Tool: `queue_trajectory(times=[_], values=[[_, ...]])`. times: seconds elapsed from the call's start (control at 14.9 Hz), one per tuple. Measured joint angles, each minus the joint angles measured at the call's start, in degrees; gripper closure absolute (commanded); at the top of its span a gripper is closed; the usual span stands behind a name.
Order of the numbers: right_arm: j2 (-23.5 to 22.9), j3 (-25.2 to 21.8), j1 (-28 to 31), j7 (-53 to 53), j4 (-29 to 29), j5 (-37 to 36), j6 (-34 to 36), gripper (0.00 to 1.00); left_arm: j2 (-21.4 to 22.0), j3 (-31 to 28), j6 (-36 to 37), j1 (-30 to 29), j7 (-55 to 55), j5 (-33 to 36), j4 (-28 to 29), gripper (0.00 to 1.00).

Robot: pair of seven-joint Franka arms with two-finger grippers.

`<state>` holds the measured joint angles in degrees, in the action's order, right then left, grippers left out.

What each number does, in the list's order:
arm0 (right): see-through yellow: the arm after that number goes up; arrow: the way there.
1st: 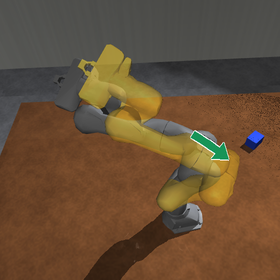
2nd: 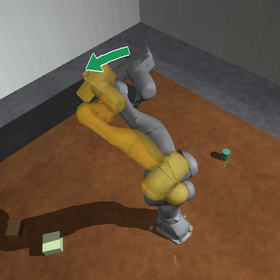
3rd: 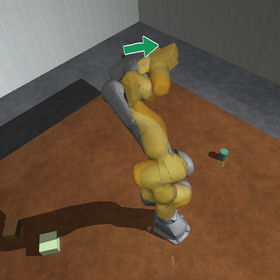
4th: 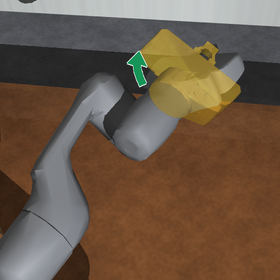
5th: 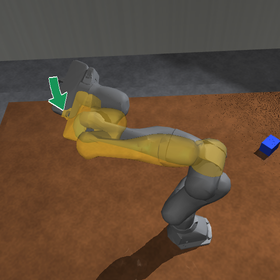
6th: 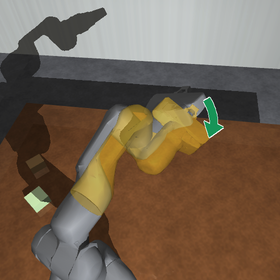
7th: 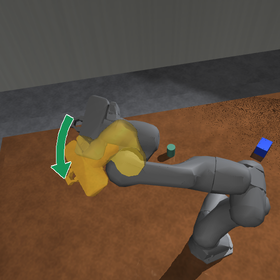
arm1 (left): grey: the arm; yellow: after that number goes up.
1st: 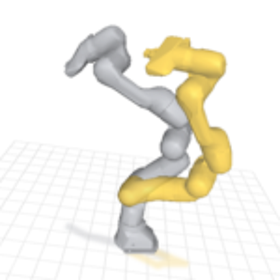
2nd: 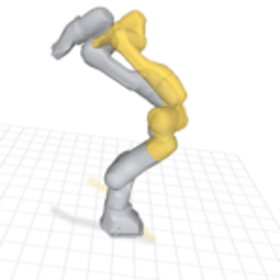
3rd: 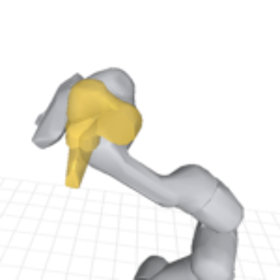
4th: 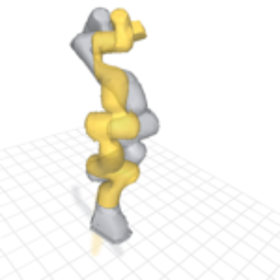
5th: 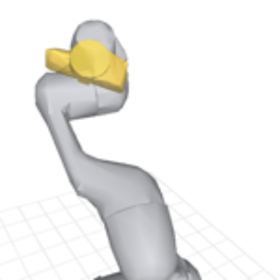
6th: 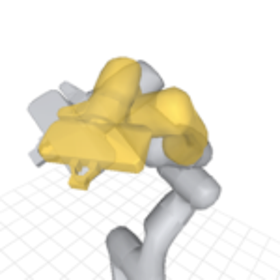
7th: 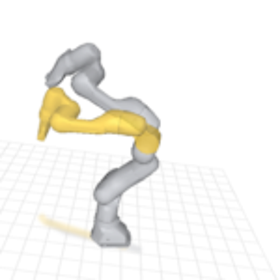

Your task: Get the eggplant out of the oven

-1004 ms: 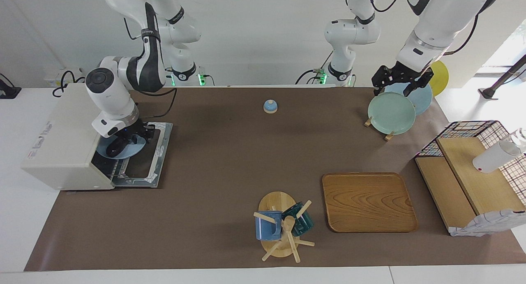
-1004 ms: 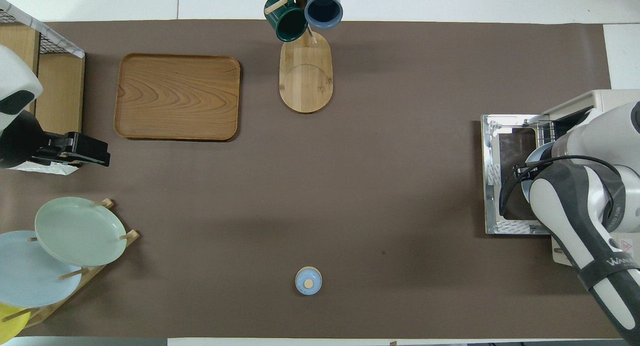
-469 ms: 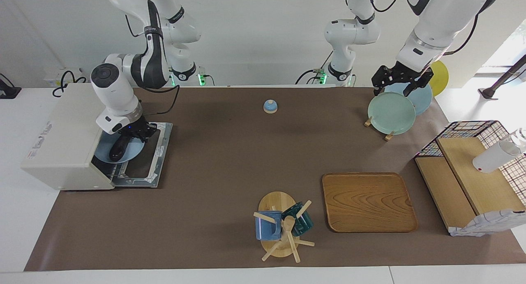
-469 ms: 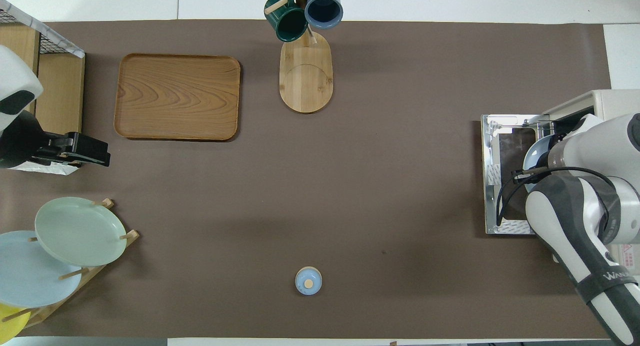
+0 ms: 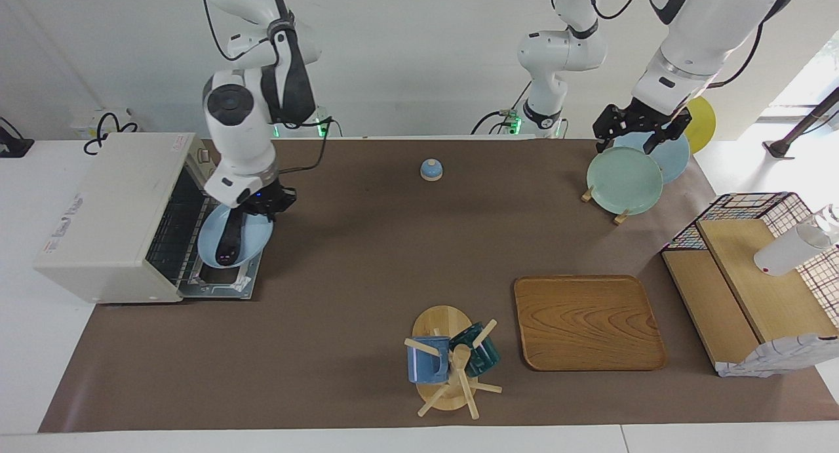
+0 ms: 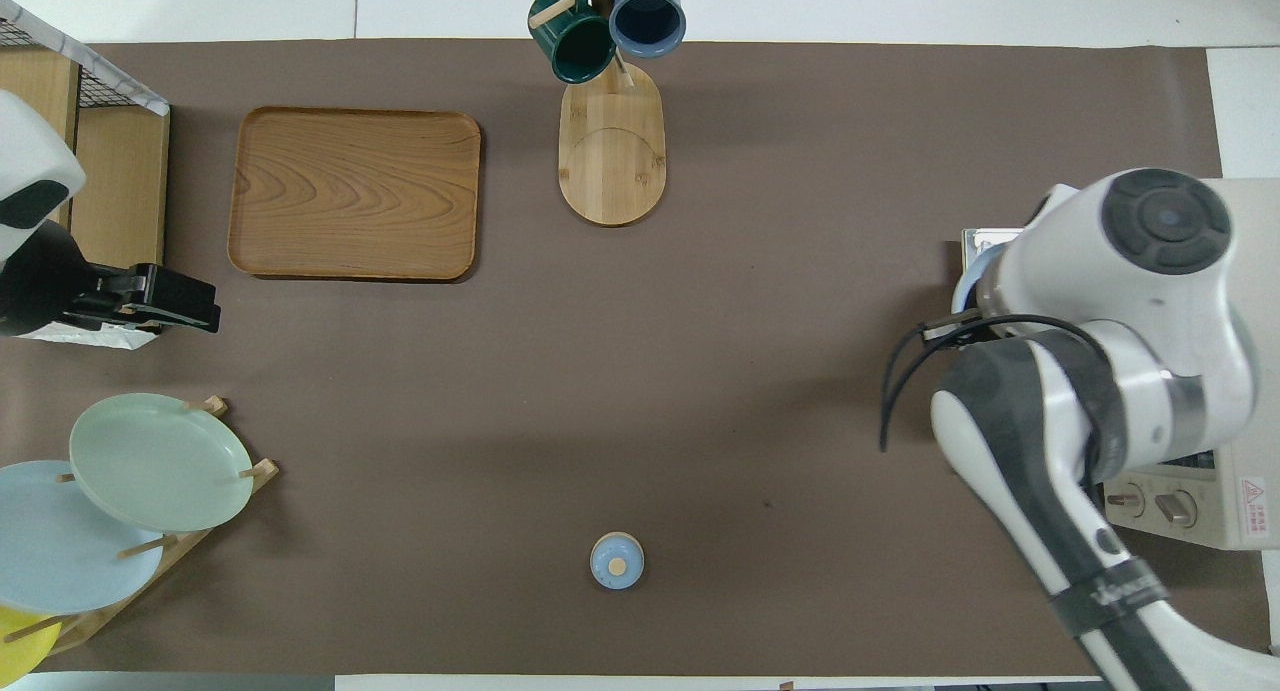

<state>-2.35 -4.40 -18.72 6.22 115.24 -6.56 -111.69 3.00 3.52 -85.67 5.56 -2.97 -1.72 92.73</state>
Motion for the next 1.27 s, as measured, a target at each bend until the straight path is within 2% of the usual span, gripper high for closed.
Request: queue_trajectory(times=[0.2, 0.33, 0.54, 0.74, 0.8, 0.87, 0.94, 1.0, 1.07, 1.27], values=[[-3.54, 0.38, -9.63, 11.92, -3.80, -0.99, 0.45, 1.00, 0.00, 0.00, 0.07, 0.00, 0.00, 0.00, 0.01, 0.00], [-7.73, 0.38, -14.57, 18.29, -9.10, -1.08, 2.25, 1.00, 0.00, 0.00, 0.13, 0.00, 0.00, 0.00, 0.16, 0.00], [-20.15, 0.44, -22.99, 29.54, -23.95, -1.29, 6.03, 1.00, 0.00, -0.05, 0.13, 0.00, -0.06, 0.00, 0.27, 0.00], [-28.93, 1.01, -25.99, 33.61, -30.64, -1.27, 3.96, 1.00, 0.00, -0.16, 0.13, -0.33, -0.21, 0.00, 0.27, 0.00], [-30.45, 1.47, -26.20, 35.41, -31.31, -1.08, 1.77, 0.95, 0.00, -0.16, 0.13, -0.59, -0.21, 0.00, 0.27, 0.00], [-31.20, 1.81, -26.29, 37.00, -31.36, -0.55, 0.09, 0.85, 0.00, -0.19, 0.13, -0.73, -0.21, 0.00, 0.29, 0.00], [-31.50, 1.92, -26.33, 37.68, -31.37, -0.03, -0.50, 0.56, 0.00, -0.21, 0.13, -0.76, -0.21, 0.00, 0.35, 0.00], [-31.44, 1.93, -26.34, 37.89, -31.46, 0.19, -0.54, 0.42, 0.00, -0.21, 0.13, -0.76, -0.21, 0.00, 0.43, 0.00], [-31.33, 1.97, -26.38, 37.90, -31.76, 0.20, -0.27, 0.35, 0.00, -0.21, 0.11, -0.77, -0.21, 0.00, 0.49, 0.00], [-30.13, 1.83, -26.10, 37.66, -33.73, 0.18, 2.00, 0.37, 0.00, -0.23, 0.10, -0.77, -0.22, 0.00, 0.51, 0.00]])
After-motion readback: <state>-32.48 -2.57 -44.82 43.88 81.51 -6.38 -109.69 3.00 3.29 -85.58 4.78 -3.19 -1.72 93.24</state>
